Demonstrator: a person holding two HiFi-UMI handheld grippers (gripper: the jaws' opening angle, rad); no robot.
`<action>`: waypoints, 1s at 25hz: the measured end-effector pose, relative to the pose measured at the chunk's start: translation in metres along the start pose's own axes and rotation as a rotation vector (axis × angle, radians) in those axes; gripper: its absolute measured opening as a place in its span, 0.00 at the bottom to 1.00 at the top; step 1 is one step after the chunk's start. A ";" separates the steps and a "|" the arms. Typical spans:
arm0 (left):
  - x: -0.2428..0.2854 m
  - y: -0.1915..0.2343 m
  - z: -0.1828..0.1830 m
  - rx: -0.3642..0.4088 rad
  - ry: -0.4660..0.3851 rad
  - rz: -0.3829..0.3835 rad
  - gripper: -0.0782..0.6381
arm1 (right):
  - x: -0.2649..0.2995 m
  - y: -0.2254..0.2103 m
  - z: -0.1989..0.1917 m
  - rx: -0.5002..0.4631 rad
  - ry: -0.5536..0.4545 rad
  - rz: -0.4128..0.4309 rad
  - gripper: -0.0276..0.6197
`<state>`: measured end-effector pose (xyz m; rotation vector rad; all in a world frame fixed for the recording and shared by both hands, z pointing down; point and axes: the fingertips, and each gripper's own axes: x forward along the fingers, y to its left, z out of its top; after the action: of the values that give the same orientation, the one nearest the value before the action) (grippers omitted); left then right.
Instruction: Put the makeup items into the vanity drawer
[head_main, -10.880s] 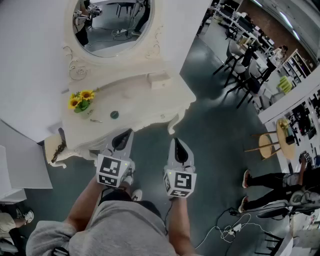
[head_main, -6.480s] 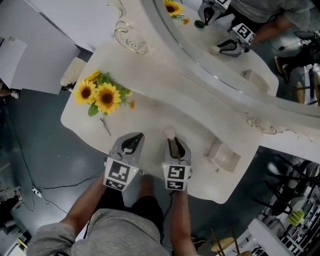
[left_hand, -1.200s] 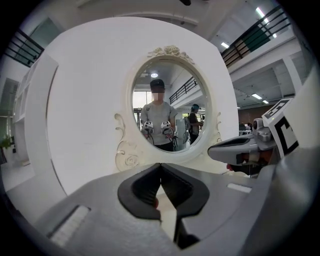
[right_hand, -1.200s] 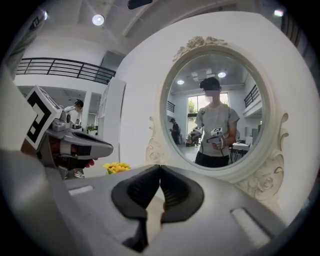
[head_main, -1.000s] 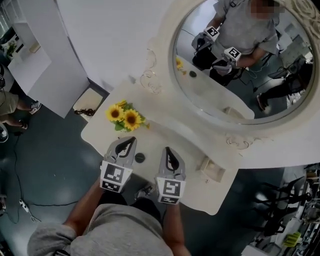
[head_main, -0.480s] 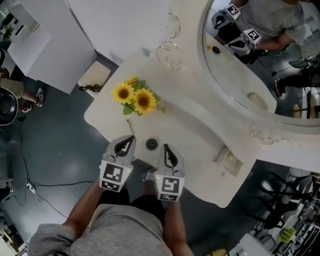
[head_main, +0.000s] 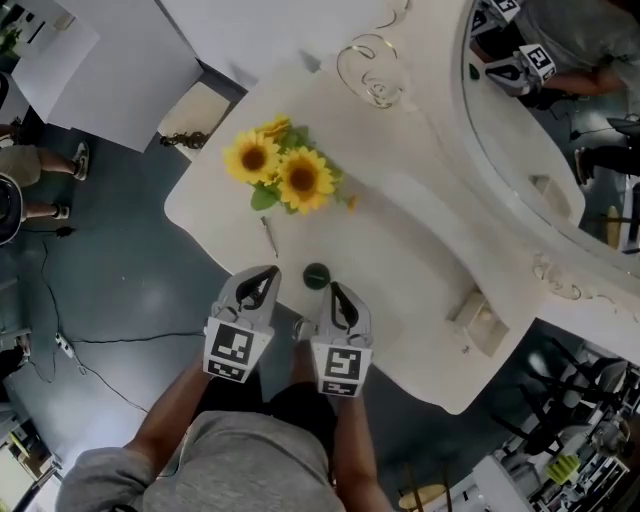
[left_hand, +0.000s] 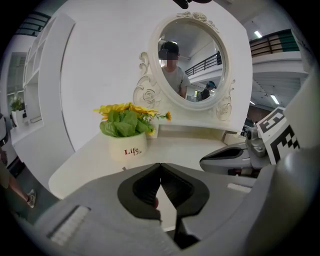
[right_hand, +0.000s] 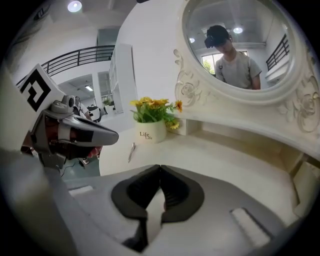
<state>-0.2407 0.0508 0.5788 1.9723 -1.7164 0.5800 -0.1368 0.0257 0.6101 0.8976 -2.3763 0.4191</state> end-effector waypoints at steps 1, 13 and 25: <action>0.001 0.001 -0.004 -0.007 0.006 0.003 0.12 | 0.002 0.000 -0.005 0.000 0.013 0.001 0.05; 0.005 0.006 -0.018 -0.023 0.031 0.007 0.12 | 0.020 0.002 -0.026 0.027 0.096 0.034 0.27; 0.006 0.003 -0.019 -0.032 0.028 -0.006 0.12 | 0.028 0.004 -0.033 -0.044 0.176 0.029 0.17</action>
<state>-0.2427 0.0569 0.5977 1.9370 -1.6926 0.5717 -0.1436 0.0299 0.6531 0.7749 -2.2313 0.4363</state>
